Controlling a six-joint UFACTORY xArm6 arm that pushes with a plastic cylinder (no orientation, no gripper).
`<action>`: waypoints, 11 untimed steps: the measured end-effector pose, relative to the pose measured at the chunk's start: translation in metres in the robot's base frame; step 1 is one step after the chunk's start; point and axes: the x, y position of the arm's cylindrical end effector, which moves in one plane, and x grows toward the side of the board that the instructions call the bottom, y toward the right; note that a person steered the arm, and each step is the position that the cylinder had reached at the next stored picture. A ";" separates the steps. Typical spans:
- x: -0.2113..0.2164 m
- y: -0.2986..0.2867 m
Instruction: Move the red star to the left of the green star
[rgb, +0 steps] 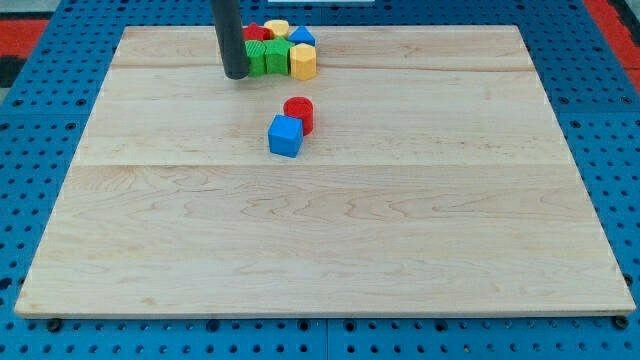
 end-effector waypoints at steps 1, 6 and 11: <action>0.002 -0.031; -0.087 -0.052; -0.075 0.035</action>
